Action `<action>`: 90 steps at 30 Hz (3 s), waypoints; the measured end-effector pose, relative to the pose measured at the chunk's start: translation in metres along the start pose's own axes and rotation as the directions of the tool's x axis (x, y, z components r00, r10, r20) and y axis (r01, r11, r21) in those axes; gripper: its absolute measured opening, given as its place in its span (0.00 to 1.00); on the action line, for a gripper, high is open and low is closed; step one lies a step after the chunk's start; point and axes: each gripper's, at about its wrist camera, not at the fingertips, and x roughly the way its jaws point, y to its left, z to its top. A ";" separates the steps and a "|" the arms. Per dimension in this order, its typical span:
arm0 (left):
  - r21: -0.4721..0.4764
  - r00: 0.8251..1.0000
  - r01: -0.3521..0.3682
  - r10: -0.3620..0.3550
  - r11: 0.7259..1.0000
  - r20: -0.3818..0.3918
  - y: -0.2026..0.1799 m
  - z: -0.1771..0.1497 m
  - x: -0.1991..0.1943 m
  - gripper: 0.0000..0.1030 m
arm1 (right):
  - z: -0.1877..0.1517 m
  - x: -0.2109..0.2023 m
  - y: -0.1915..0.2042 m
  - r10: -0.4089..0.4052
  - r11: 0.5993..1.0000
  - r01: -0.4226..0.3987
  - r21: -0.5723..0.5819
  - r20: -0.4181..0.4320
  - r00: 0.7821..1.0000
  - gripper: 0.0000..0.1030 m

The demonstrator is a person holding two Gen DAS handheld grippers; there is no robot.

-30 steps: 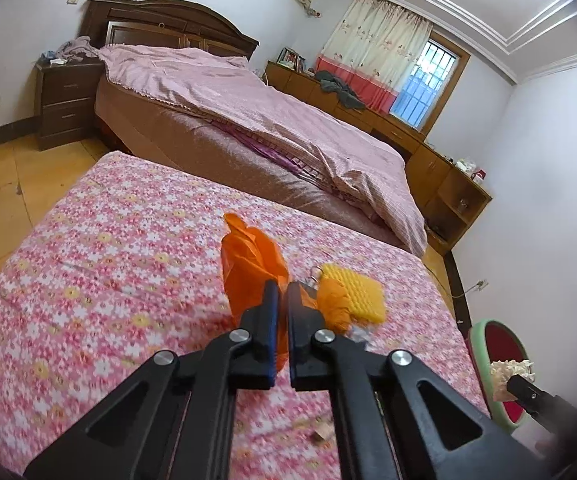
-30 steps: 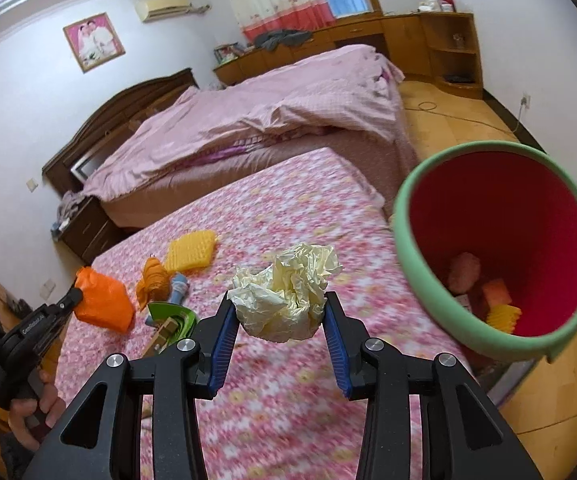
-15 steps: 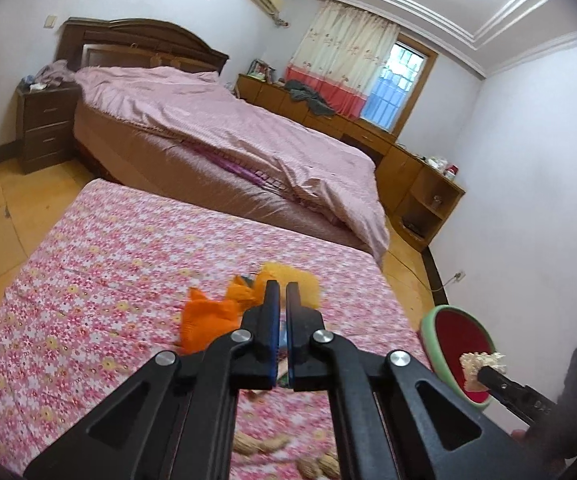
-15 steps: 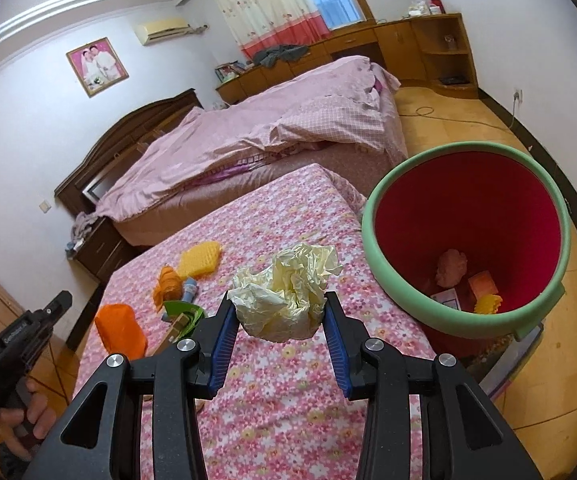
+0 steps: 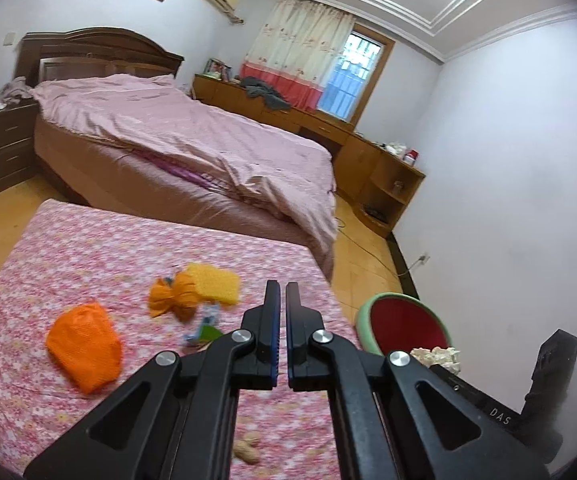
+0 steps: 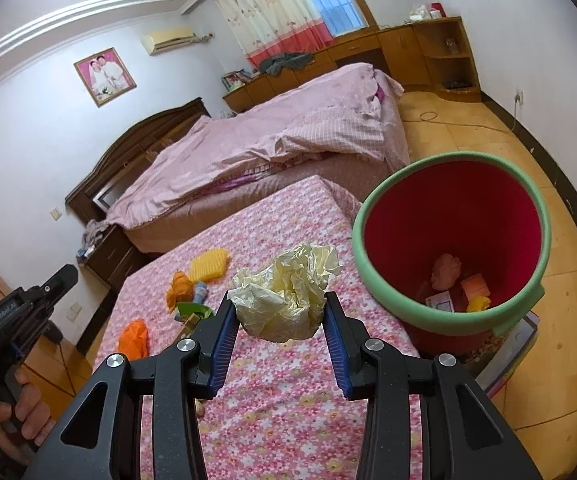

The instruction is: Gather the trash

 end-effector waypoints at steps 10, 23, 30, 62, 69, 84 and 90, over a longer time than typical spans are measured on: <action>0.062 0.999 -0.035 0.037 0.997 -0.034 -0.023 0.001 0.011 0.01 | 0.003 -0.012 -0.025 -0.012 0.999 0.011 0.038 0.018 1.000 0.42; 0.039 0.945 -0.288 0.290 0.957 -0.150 0.046 -0.017 0.031 0.47 | -0.004 -0.009 -0.036 -0.012 0.997 0.012 0.075 -0.006 1.000 0.42; 0.010 0.882 -0.413 0.403 0.911 -0.245 0.103 -0.034 0.050 0.53 | -0.009 -0.001 -0.039 -0.028 0.996 0.030 0.082 -0.033 0.999 0.42; 0.004 0.842 -0.486 0.469 0.874 -0.266 0.167 -0.056 0.078 0.10 | -0.016 0.015 -0.046 -0.076 0.992 0.083 0.094 -0.076 0.994 0.42; -0.012 0.906 -0.364 0.351 0.931 -0.238 0.130 -0.051 0.058 0.09 | -0.015 0.003 -0.054 -0.082 0.990 0.087 0.109 -0.049 0.995 0.42; 0.116 0.970 -0.081 0.105 0.990 -0.220 -0.012 -0.034 0.080 0.08 | -0.001 -0.018 -0.092 -0.098 0.981 0.096 0.170 0.003 0.995 0.42; 0.178 0.963 0.002 0.046 0.984 -0.266 -0.072 -0.041 0.113 0.08 | 0.014 -0.016 -0.110 -0.113 0.980 0.109 0.165 0.013 0.994 0.42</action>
